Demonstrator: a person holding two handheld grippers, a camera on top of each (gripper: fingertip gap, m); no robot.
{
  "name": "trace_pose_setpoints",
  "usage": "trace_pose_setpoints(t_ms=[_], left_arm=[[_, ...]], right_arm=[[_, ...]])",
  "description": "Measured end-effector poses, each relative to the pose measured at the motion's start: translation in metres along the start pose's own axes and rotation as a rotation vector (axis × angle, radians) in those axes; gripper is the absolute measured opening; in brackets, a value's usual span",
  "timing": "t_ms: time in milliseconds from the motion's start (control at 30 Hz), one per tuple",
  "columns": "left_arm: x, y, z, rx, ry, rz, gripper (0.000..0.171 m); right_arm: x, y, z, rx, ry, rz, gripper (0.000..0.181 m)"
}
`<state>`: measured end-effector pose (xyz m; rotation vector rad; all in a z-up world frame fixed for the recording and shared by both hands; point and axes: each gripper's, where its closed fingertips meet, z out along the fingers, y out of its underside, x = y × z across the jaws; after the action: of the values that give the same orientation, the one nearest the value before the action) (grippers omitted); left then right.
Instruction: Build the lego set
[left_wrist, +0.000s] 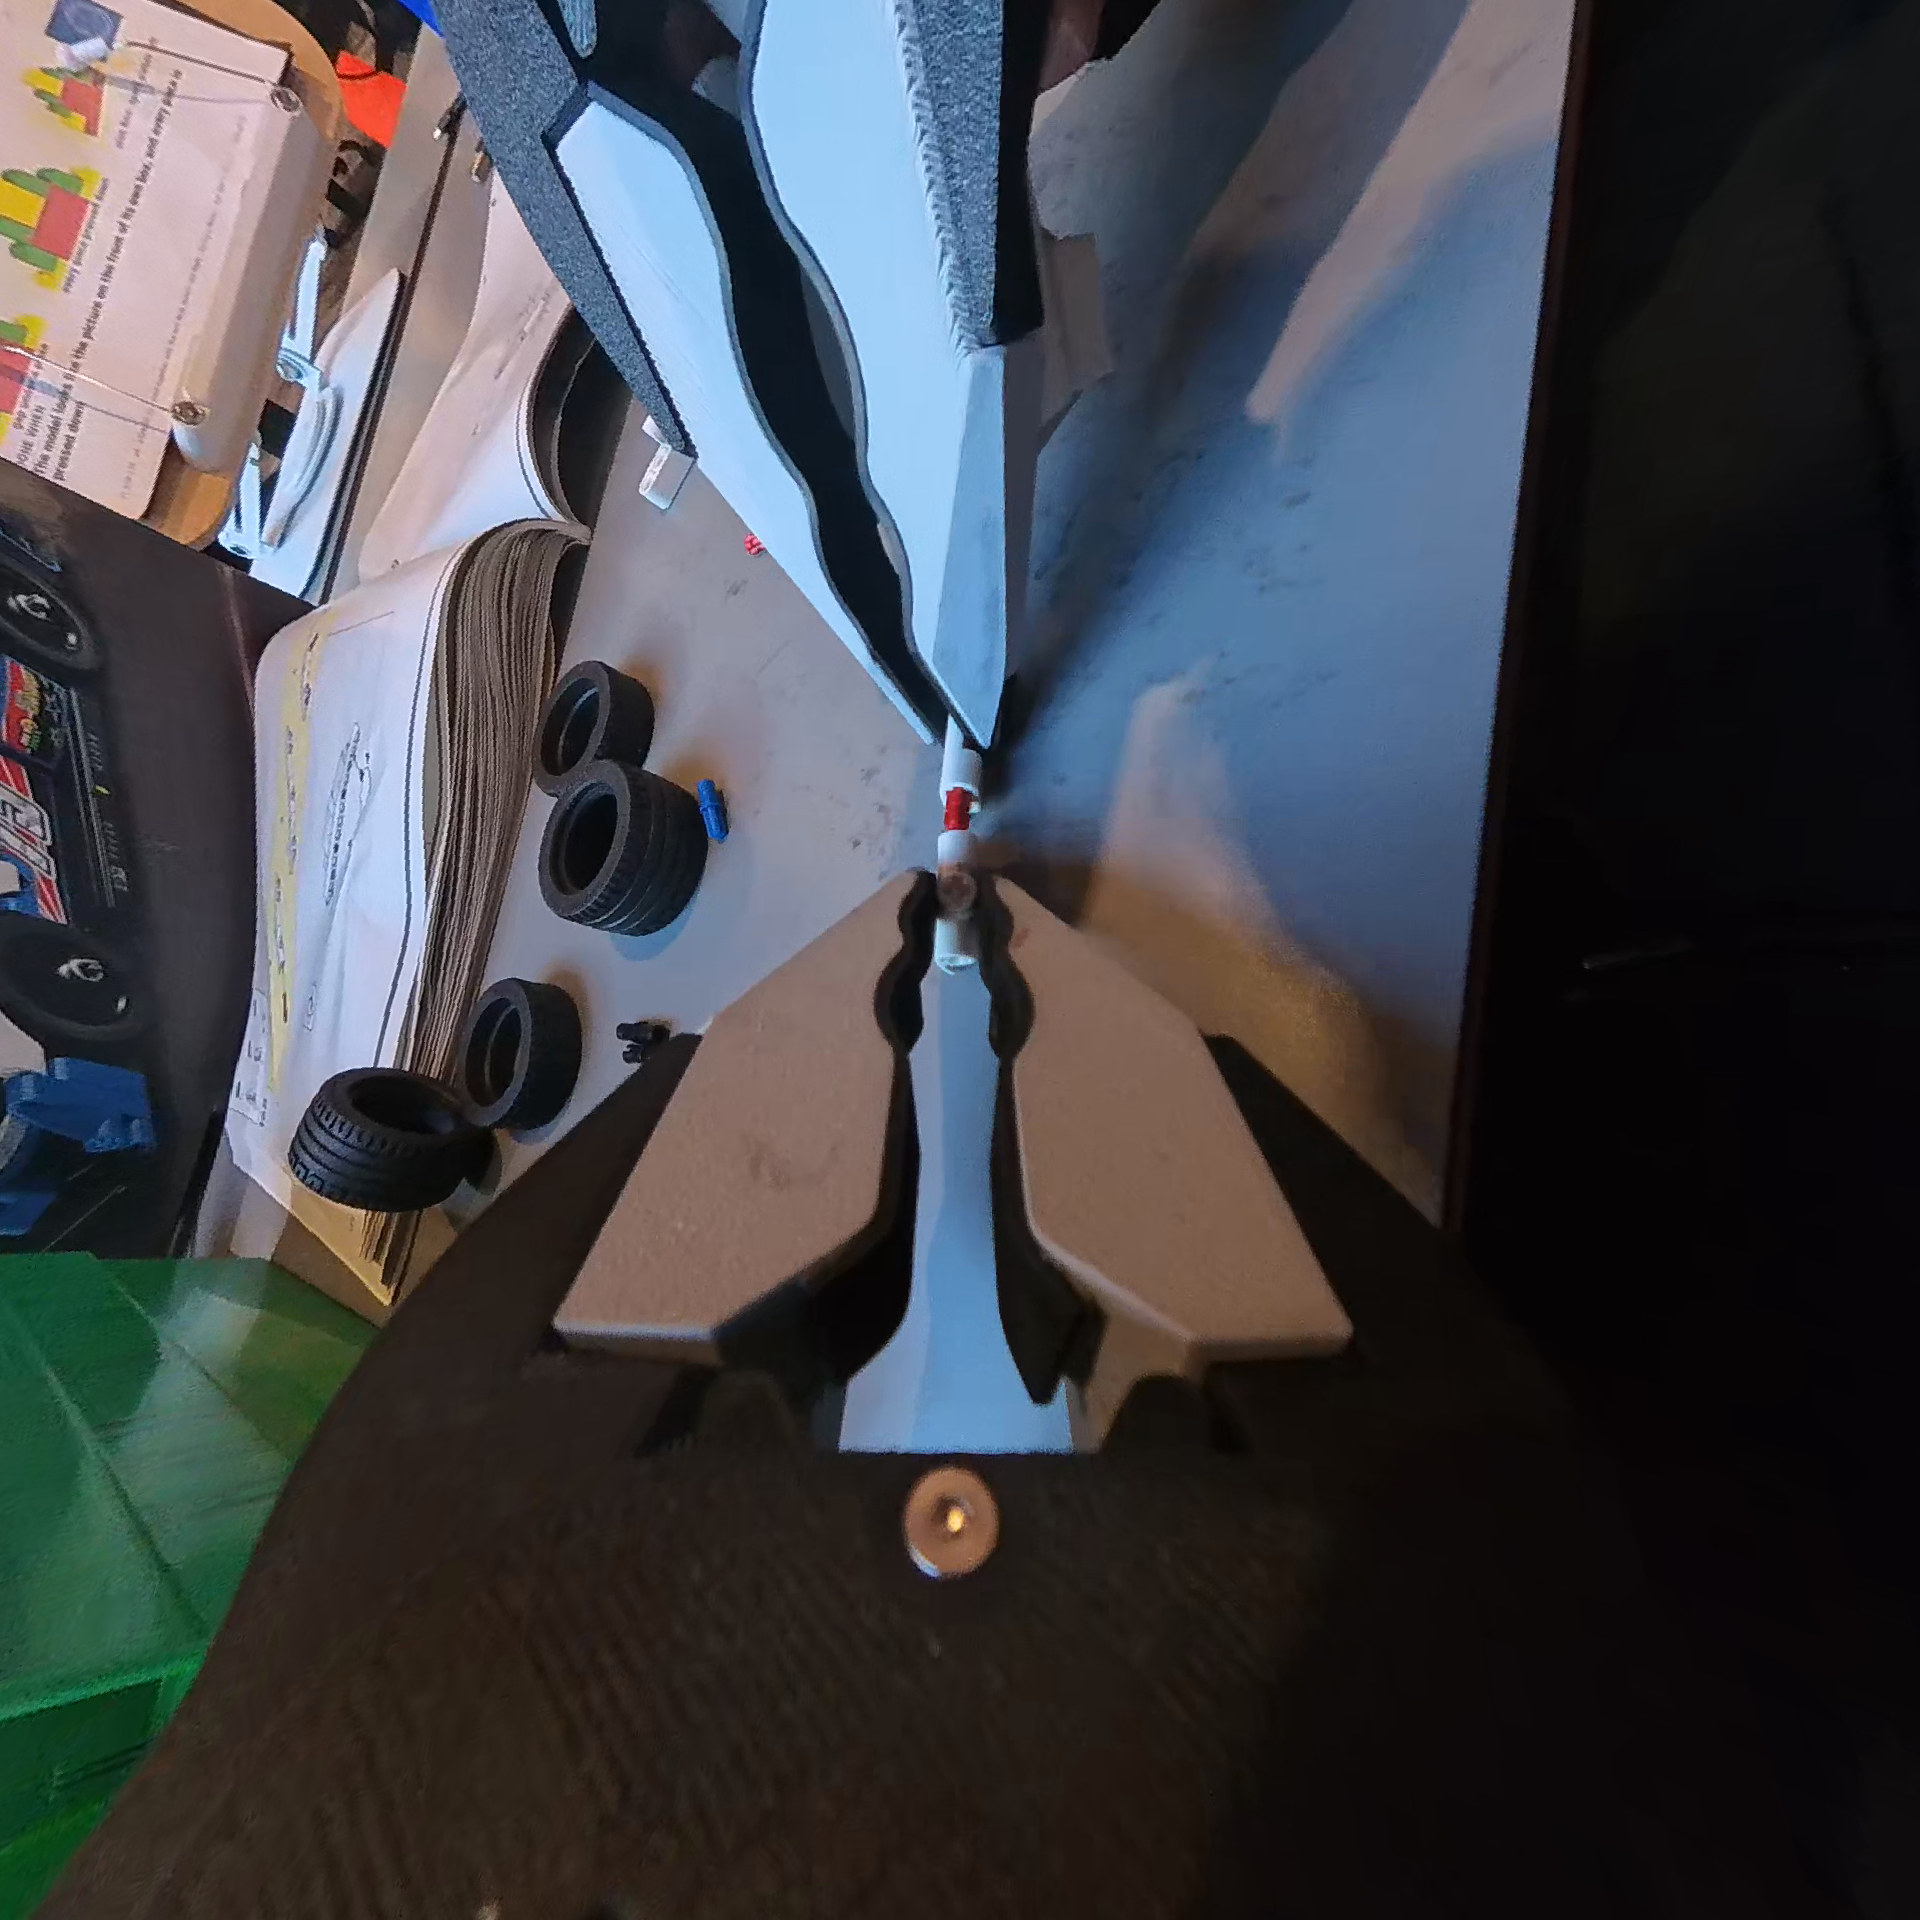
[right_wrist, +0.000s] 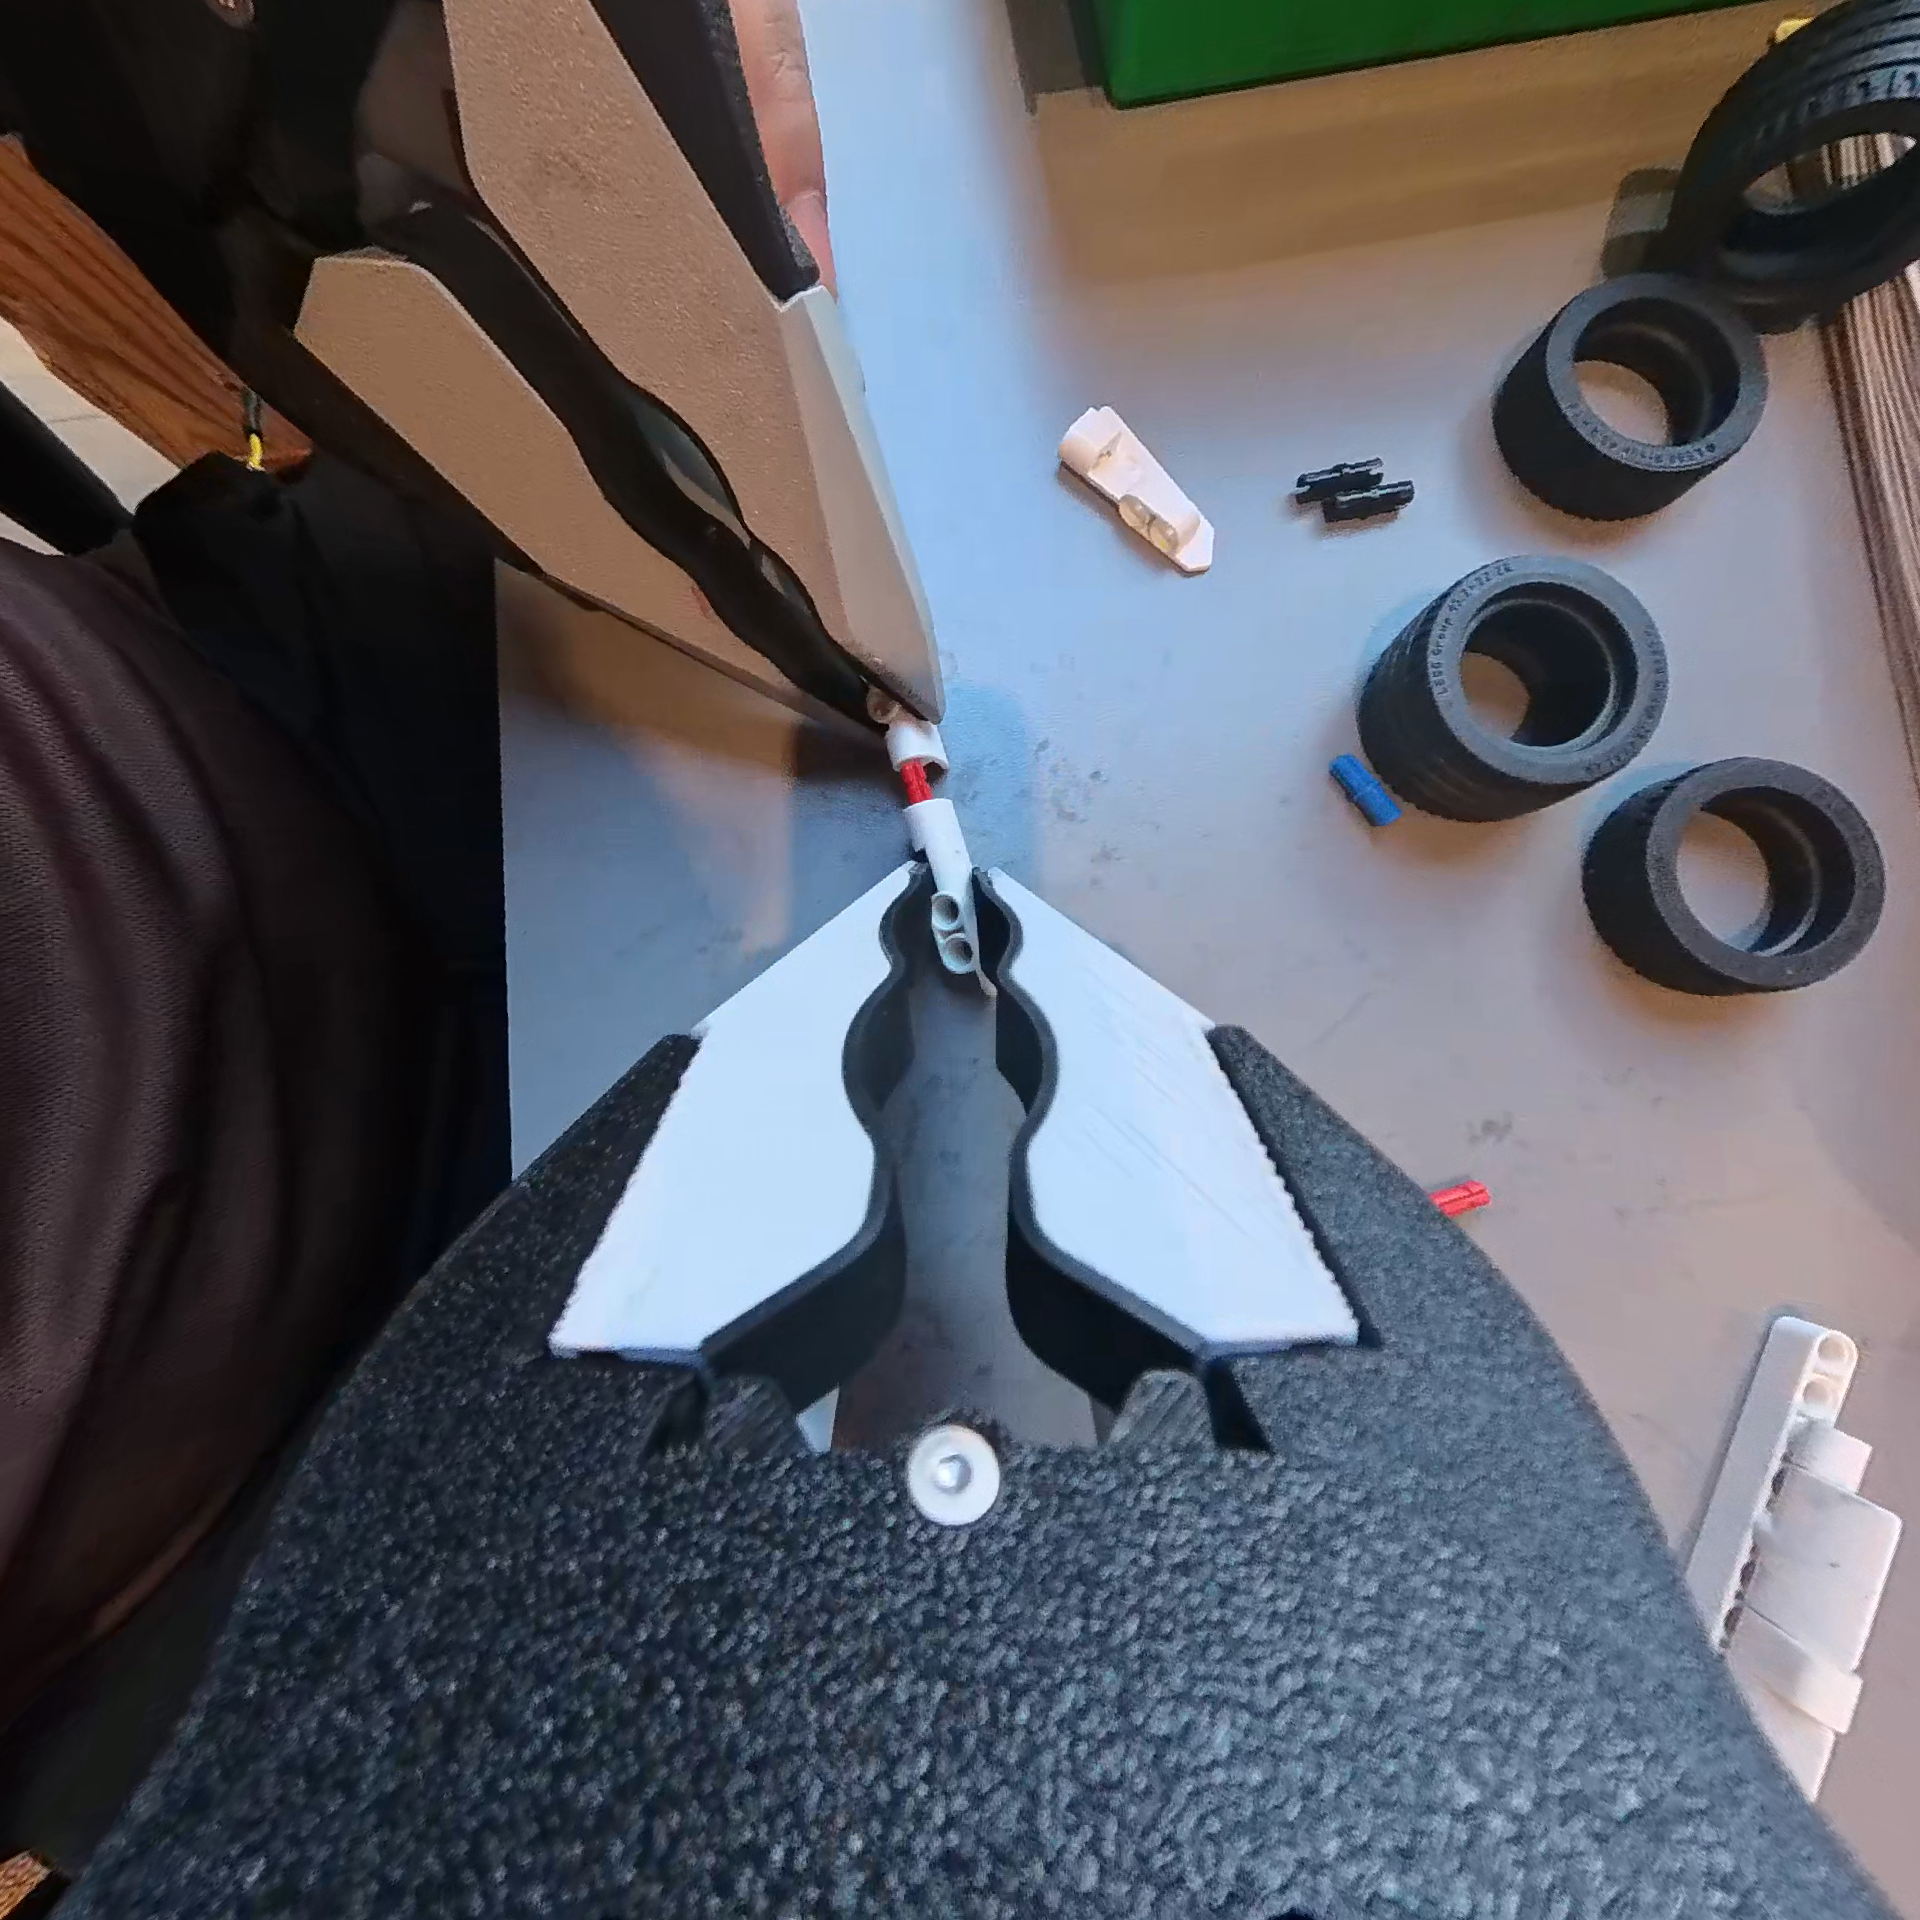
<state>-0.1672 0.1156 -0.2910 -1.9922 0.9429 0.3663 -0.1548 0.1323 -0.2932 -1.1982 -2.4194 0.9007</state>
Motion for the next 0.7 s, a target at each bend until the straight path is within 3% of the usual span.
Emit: trace_pose_setpoints(t_ms=[700], left_arm=[[-0.0016,-0.0003,-0.0005,0.006,-0.006,-0.008,0.005]], right_arm=[[0.0010,-0.0002,0.0001,-0.002,0.011,-0.007,0.008]])
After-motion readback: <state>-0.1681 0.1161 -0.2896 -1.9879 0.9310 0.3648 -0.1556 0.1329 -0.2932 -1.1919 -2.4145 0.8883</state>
